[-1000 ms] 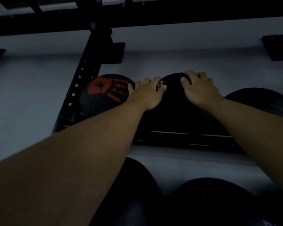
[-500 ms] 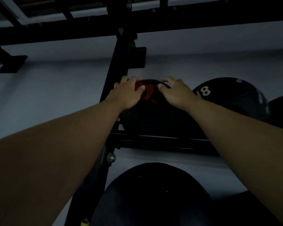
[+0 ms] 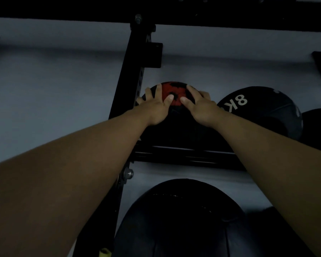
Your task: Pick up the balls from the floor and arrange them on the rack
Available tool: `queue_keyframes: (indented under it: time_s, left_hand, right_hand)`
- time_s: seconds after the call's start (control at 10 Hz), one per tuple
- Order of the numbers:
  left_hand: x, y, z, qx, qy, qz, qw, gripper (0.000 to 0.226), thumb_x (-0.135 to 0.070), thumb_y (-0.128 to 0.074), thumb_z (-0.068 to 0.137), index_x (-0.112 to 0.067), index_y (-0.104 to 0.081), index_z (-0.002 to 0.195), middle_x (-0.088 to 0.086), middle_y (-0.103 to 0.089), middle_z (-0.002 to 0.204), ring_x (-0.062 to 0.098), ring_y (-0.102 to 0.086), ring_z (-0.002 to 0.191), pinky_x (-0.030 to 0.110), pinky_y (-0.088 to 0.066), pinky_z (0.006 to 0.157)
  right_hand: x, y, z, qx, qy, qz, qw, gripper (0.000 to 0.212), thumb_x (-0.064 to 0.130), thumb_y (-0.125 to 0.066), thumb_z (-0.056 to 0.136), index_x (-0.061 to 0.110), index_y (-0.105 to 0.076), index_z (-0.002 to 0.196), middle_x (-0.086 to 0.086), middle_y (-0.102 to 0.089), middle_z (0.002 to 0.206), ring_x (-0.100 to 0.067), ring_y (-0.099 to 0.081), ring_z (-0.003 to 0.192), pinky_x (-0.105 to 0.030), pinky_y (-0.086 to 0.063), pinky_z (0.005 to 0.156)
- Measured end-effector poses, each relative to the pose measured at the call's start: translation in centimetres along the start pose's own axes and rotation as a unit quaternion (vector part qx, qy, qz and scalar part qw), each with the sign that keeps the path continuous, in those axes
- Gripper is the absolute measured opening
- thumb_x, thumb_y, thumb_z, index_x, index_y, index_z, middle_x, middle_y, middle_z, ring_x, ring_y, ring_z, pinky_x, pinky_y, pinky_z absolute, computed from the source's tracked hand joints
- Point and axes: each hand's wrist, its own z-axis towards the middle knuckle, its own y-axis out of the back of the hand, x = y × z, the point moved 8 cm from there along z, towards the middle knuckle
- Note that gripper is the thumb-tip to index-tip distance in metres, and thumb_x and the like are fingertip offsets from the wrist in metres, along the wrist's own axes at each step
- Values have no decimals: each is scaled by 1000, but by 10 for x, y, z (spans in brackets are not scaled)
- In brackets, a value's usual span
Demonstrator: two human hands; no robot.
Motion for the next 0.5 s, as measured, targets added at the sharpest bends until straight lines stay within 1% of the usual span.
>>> queue_keyframes:
  time_s: [0.1, 0.2, 0.3, 0.4, 0.5]
  left_hand:
    - [-1, 0, -5, 16, 3, 23, 1000, 77, -67, -13, 106, -32, 19, 167, 10, 20, 178, 46, 8, 162, 62, -7, 129]
    - [-6, 1, -21, 25, -13, 60, 998, 80, -64, -20, 108, -29, 23, 166, 12, 22, 177, 46, 5, 162, 62, -12, 128]
    - [-5, -1, -34, 21, -34, 88, 995, 86, -62, -30, 107, -28, 22, 166, 15, 21, 177, 47, 1, 162, 62, -17, 127]
    - [-4, -4, -65, 42, -53, 122, 990, 92, -59, -44, 105, -29, 16, 168, 15, 19, 177, 46, -9, 162, 61, -24, 125]
    - [-15, -9, -88, 81, -72, 128, 986, 88, -55, -50, 105, -29, 5, 169, 14, 10, 179, 44, -17, 160, 60, -27, 127]
  right_hand:
    - [2, 1, -5, 13, -10, -5, 1000, 73, 61, -35, 106, 38, -4, 168, -11, 0, 178, -39, -15, 161, -47, -15, 132]
    - [6, 7, -20, 31, -15, -31, 999, 77, 56, -42, 106, 33, -4, 169, -14, -3, 177, -38, -19, 161, -44, -18, 131]
    - [5, 8, -32, 45, -11, -35, 998, 77, 52, -47, 106, 29, -9, 169, -14, -9, 177, -34, -21, 161, -41, -19, 131]
    - [8, 16, -58, 50, 14, -28, 998, 64, 43, -50, 107, 24, -32, 165, -10, -33, 172, -27, -36, 156, -26, -27, 122]
    - [12, 31, -75, 60, -1, -32, 998, 51, 37, -53, 106, 24, -50, 155, -8, -51, 160, -23, -51, 141, -20, -34, 103]
